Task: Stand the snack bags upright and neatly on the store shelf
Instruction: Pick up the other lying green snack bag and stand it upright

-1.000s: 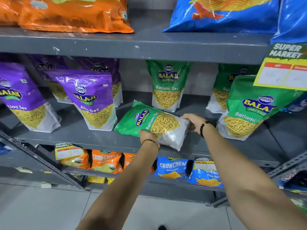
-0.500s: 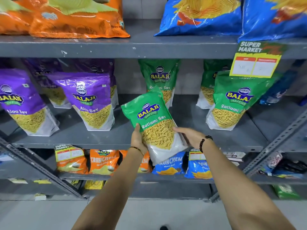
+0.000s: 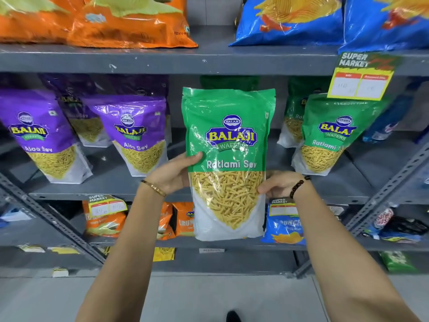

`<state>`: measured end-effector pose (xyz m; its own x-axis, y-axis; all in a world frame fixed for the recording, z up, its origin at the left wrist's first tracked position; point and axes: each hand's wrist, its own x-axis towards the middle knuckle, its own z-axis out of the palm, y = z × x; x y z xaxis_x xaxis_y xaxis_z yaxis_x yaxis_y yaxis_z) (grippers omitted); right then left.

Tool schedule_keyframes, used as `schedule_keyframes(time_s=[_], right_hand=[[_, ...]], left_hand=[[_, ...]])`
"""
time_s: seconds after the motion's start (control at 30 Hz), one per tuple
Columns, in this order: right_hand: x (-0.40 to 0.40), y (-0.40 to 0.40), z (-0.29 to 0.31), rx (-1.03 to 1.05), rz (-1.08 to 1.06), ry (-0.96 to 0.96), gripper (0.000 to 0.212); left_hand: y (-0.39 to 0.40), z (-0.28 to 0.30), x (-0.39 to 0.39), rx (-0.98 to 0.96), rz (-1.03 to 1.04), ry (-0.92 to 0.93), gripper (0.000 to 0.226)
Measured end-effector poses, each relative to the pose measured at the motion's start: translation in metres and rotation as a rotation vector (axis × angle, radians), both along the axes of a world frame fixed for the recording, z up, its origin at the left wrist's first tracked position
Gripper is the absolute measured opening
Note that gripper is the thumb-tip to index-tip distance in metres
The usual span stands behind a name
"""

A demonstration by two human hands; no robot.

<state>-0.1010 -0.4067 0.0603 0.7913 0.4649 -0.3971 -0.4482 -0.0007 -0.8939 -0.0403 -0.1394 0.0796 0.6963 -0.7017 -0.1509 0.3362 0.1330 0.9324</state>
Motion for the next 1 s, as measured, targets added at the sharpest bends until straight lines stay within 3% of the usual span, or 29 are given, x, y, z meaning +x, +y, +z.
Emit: schedule_keyframes(time_s=[0.1,0.2,0.23,0.27,0.37,0.43,0.6,0.8,0.87,1.0], right_hand=[[0.01,-0.005,-0.007,0.001,0.018,-0.011,0.062],[0.014,-0.004,-0.01,-0.007,-0.01,-0.011,0.044],[0.017,-0.005,-0.013,-0.019,-0.034,-0.016,0.031],[0.018,-0.003,-0.013,-0.039,-0.066,-0.037,0.027],[0.031,-0.006,-0.022,-0.097,-0.163,-0.126,0.042],[0.043,-0.008,-0.026,-0.121,-0.269,-0.192,0.034],[0.074,-0.003,-0.034,-0.129,-0.54,-0.296,0.038],[0.096,-0.003,-0.062,-0.301,-0.731,-0.349,0.03],[0.094,-0.009,-0.066,-0.291,-0.779,-0.339,0.031],[0.09,-0.016,-0.076,-0.31,-0.723,-0.279,0.037]], left_hand=[[0.007,-0.003,0.004,-0.002,0.026,-0.017,0.066],[0.004,-0.004,0.009,0.024,0.041,-0.011,0.018],[0.002,-0.006,0.012,0.047,0.058,-0.019,0.015],[-0.002,-0.007,0.016,0.068,0.073,-0.03,0.02],[-0.013,-0.011,0.032,0.109,0.1,-0.095,0.025],[-0.023,-0.015,0.046,0.118,0.149,-0.143,0.027],[-0.049,-0.019,0.077,0.135,0.257,-0.209,0.037],[-0.065,-0.046,0.089,0.129,0.375,-0.138,0.03],[-0.064,-0.057,0.086,0.184,0.383,-0.097,0.028],[-0.06,-0.09,0.085,0.407,0.364,-0.085,0.053]])
